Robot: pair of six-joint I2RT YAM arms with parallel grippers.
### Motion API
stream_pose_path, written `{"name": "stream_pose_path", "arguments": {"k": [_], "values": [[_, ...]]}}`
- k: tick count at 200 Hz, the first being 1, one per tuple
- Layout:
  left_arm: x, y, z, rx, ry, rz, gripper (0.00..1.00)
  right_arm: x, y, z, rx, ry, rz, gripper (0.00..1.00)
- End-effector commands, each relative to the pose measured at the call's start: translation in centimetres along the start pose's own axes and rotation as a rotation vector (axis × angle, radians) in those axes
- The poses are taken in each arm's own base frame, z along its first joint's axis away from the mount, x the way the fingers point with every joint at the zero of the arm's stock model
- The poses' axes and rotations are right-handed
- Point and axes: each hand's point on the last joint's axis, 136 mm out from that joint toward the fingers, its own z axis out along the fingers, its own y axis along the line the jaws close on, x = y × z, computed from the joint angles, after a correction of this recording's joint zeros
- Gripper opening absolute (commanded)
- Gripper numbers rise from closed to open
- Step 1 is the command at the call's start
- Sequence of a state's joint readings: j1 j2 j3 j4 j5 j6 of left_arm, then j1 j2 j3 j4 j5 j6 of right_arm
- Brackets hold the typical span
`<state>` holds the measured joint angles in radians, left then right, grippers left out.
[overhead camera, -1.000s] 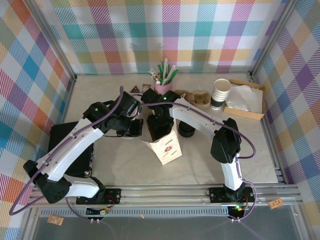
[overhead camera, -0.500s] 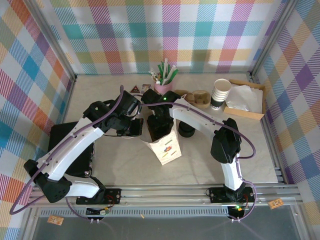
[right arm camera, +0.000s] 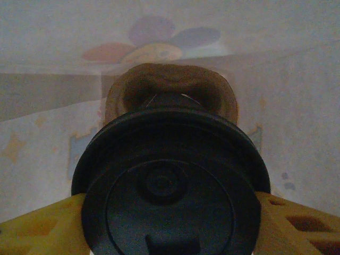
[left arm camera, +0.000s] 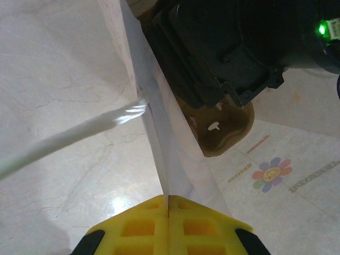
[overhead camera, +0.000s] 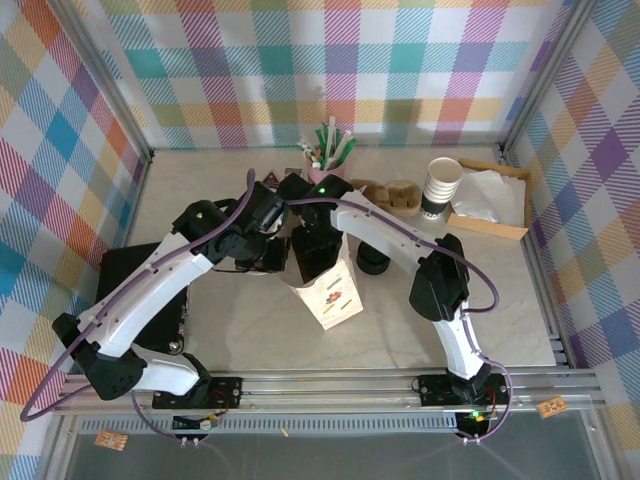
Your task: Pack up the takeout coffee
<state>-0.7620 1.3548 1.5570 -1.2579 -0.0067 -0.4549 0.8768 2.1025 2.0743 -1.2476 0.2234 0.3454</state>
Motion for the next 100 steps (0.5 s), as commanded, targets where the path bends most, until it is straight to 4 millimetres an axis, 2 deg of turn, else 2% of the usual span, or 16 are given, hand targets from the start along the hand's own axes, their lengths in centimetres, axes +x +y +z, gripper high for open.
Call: {"name": "stream_pose_path", "arguments": {"k": [1, 35, 100], "values": [[0.9, 0.5, -0.5, -0.039, 0.029, 0.024, 0.0, 1.0, -0.3, 0.1, 0.021, 0.058, 0.023, 0.34], [0.8, 0.8, -1.0, -0.056, 0.014, 0.022, 0.0, 0.9, -0.6, -0.5, 0.028, 0.049, 0.027, 0.49], [0.4, 1.2, -1.2, -0.09, 0.005, 0.027, 0.0, 0.4, -0.4, -2.1, 0.025, 0.014, 0.038, 0.65]]}}
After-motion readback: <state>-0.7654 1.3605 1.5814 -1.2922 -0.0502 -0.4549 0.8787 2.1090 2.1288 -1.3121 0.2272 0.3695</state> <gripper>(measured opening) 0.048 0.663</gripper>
